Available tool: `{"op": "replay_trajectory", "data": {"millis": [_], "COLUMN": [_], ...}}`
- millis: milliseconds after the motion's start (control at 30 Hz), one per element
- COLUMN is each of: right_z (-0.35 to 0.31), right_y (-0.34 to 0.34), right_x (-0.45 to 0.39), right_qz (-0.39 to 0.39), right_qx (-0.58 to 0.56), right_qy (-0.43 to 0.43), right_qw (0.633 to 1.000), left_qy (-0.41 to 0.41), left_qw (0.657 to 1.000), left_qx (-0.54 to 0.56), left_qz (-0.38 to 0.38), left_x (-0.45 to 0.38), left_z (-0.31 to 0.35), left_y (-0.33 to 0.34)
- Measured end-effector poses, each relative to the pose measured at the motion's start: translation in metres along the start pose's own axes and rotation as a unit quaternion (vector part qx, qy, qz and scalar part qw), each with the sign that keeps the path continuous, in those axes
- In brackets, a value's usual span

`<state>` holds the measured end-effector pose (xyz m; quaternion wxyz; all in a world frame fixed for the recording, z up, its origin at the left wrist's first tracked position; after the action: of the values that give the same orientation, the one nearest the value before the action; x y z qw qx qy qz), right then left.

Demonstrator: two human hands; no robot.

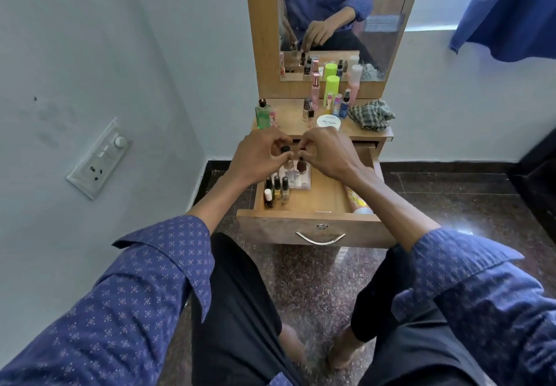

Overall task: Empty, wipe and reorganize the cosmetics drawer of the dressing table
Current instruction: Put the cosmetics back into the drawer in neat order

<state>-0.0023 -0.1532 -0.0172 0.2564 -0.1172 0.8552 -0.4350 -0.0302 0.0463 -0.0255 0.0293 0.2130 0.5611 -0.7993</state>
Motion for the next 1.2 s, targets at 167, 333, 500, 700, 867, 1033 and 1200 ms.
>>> {"op": "replay_trajectory", "data": {"millis": [167,333,500,700,867,1033,1200], "right_z": [-0.005,-0.016,-0.024,-0.027,-0.025,-0.025,-0.024], "right_y": [0.024,0.043,0.061,0.08,0.092,0.095,0.099], "right_x": [0.023,0.032,0.037,0.04,0.039,0.039,0.038], "right_qz": [-0.058,-0.087,-0.092,-0.076,-0.055,-0.047,-0.047], "right_qx": [-0.005,0.006,0.011,0.008,-0.022,-0.053,-0.083], "right_qy": [0.033,0.033,0.039,0.075,0.115,0.14,0.152], "right_qw": [0.998,0.996,0.995,0.994,0.992,0.988,0.984], "left_qy": [-0.016,-0.048,-0.073,-0.077,-0.091,-0.081,-0.041], "left_qw": [0.998,0.99,0.983,0.98,0.97,0.958,0.951], "left_qx": [0.016,0.007,-0.016,-0.045,-0.081,-0.142,-0.19], "left_qz": [-0.055,-0.135,-0.169,-0.18,-0.211,-0.236,-0.242], "left_x": [0.037,0.06,0.074,0.072,0.06,0.052,0.047], "left_z": [0.0,-0.013,-0.02,-0.017,-0.007,0.002,0.011], "left_y": [0.012,0.017,0.015,0.017,0.018,0.022,0.021]}}
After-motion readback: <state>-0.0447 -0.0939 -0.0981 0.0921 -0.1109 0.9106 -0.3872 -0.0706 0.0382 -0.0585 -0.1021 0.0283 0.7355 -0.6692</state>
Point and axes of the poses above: each hand's wrist, its own x-axis away from the middle knuckle, its own y-axis out of the palm, z = x × y, the point moved 1 cm from there along -x, towards the middle knuckle, and after that the axes turned 13 degrees about -x, right-handed, at the moved point
